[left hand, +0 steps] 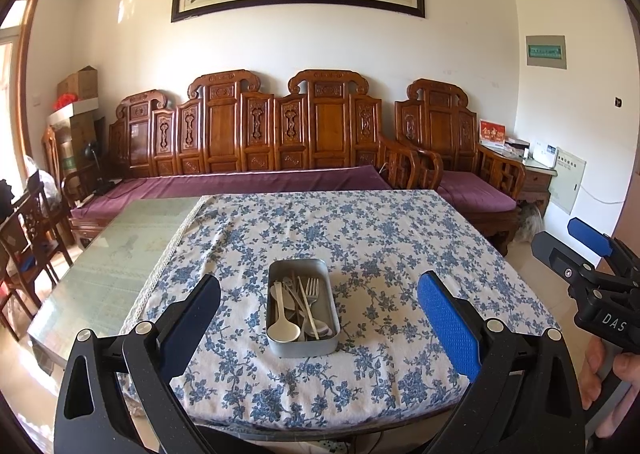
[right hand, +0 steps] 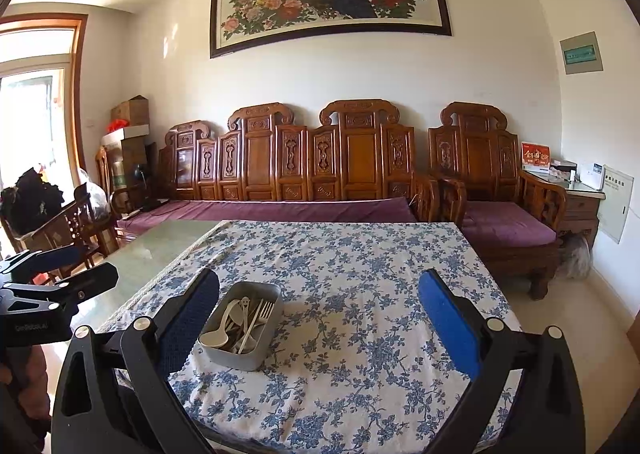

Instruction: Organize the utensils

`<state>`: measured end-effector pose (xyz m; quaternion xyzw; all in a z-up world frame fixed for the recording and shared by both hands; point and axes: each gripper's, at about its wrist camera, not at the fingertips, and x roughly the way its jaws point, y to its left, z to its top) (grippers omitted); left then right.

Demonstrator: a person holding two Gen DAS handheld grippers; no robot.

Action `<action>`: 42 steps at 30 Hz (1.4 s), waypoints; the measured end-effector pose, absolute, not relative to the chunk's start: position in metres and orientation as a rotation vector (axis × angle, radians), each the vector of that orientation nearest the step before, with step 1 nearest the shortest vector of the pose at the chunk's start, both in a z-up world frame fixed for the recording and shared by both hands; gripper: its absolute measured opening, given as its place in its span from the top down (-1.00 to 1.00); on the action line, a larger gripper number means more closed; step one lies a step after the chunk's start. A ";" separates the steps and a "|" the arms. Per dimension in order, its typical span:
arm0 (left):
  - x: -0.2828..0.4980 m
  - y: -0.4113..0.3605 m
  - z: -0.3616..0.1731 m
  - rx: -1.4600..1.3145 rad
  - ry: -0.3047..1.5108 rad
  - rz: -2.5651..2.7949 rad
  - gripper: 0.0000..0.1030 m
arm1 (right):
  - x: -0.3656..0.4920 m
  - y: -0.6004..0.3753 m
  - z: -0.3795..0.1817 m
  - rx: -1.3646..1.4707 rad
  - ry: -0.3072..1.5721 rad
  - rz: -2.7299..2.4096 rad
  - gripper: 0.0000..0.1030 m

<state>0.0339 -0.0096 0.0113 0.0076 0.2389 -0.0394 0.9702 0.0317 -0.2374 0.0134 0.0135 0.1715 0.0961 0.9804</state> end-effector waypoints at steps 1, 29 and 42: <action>0.034 -0.009 0.012 0.016 0.481 -0.078 -0.85 | 0.032 -0.237 0.013 0.027 0.345 0.194 -0.95; 0.034 -0.010 0.014 0.021 0.469 -0.074 -0.85 | 0.032 -0.238 0.013 0.028 0.345 0.195 -0.95; 0.032 -0.011 0.015 0.023 0.461 -0.076 -0.85 | 0.032 -0.238 0.013 0.030 0.344 0.196 -0.95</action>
